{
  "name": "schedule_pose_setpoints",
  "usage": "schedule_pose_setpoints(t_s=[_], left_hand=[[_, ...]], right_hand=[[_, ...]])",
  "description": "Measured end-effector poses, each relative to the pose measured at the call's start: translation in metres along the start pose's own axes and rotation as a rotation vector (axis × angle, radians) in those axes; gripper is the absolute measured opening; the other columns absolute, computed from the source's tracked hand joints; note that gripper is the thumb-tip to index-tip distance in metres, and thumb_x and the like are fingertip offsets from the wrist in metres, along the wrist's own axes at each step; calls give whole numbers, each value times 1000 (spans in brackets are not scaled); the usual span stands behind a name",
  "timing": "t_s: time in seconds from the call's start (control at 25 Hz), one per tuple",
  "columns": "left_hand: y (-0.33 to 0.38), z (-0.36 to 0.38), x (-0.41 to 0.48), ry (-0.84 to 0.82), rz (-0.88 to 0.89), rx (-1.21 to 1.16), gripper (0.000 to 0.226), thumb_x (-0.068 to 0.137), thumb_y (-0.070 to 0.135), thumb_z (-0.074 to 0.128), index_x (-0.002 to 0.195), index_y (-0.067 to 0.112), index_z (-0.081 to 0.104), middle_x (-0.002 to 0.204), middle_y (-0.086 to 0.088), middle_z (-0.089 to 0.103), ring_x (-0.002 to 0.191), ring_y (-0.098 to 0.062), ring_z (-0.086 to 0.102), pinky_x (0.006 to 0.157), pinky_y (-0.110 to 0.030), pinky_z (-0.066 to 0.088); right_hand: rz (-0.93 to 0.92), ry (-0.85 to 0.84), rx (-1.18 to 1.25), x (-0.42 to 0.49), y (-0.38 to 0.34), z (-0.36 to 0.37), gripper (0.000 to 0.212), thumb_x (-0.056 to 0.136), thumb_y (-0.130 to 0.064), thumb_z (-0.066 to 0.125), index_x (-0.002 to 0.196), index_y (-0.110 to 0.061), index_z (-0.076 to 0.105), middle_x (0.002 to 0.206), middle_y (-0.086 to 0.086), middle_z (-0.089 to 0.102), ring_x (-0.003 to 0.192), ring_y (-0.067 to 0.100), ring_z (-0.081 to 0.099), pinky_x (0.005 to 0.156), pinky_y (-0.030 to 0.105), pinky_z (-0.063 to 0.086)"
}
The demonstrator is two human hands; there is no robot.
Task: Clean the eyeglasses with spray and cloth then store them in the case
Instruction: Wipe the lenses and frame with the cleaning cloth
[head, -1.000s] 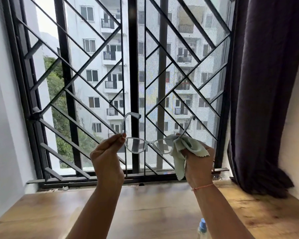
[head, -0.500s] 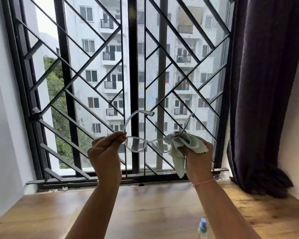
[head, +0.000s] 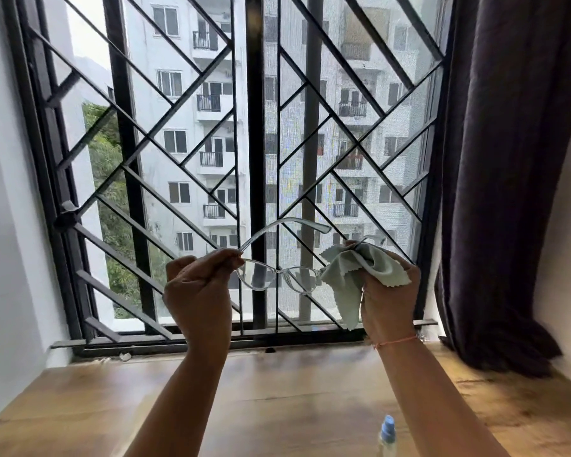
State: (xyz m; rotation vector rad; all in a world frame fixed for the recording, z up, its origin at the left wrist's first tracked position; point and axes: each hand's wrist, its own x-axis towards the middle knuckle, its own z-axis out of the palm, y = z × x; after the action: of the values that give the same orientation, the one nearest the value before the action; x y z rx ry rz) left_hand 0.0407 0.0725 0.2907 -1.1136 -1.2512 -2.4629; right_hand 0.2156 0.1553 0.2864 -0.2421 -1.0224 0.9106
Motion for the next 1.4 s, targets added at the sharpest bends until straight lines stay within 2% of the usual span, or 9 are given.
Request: schedule_pose_setpoints(t_s=[0.16,0.36,0.48,0.6,0.72,0.8,0.92,1.24,1.4], left_hand=[[6,-2,-3,2,77,96,35,64,6,75,74,39,67,63,39,60,82,-6,47,72,-6,37],[10,-6,-6,10,168,137,22,64,24,71,83,35,67,69,37,62,83,-2,47,74,-8,37],[11,-5,-7,27,181,168,23,64,19,72,86,26,69,74,15,67,83,-7,48,75,-16,39],[14,-4,-6,35,172,172,27,64,14,74,88,23,69,75,18,64,84,-13,50,75,-22,41],[17,-5,-5,30,160,159,29,63,12,76,86,28,69,66,30,63,84,-13,50,74,-18,41],[17,-6,-7,22,175,158,28,63,10,76,85,26,69,68,24,65,85,-14,51,74,-14,41],[16,-7,-8,17,189,167,26,64,9,76,85,23,70,75,15,65,86,-18,52,75,-12,40],[15,-7,-5,55,375,253,18,70,16,75,86,22,70,81,7,69,87,-24,53,80,-47,44],[15,-6,-5,80,536,304,12,77,30,69,86,22,70,82,11,67,90,-12,44,74,-58,42]], right_hand=[[-50,-11,1,-1,4,-2,27,60,7,68,72,-16,75,66,-6,72,67,8,64,58,21,51],[-158,-69,-19,-3,-12,-7,57,74,24,55,71,-28,76,67,-12,72,68,2,65,64,19,52],[-291,-184,-67,-4,-22,-9,27,75,3,67,82,-22,75,79,-10,73,77,9,66,73,24,52],[-478,-242,-158,-4,-31,-13,30,75,13,61,88,-12,72,84,-13,71,77,13,66,71,24,50],[-667,-247,-331,-3,-38,-21,14,75,3,68,90,1,69,86,-1,71,78,31,62,70,37,49],[-704,-238,-407,-3,-42,-26,21,69,9,72,88,10,65,82,14,70,76,35,62,68,40,50],[-724,-275,-458,-8,-50,-28,28,65,12,72,91,10,63,90,18,67,76,34,61,70,36,49],[-761,-310,-558,-10,-42,-38,15,74,-8,67,86,1,66,92,14,68,82,21,65,72,29,51],[-782,-281,-729,-6,-25,-50,13,73,-2,71,84,3,70,93,13,69,84,19,65,77,27,52]])
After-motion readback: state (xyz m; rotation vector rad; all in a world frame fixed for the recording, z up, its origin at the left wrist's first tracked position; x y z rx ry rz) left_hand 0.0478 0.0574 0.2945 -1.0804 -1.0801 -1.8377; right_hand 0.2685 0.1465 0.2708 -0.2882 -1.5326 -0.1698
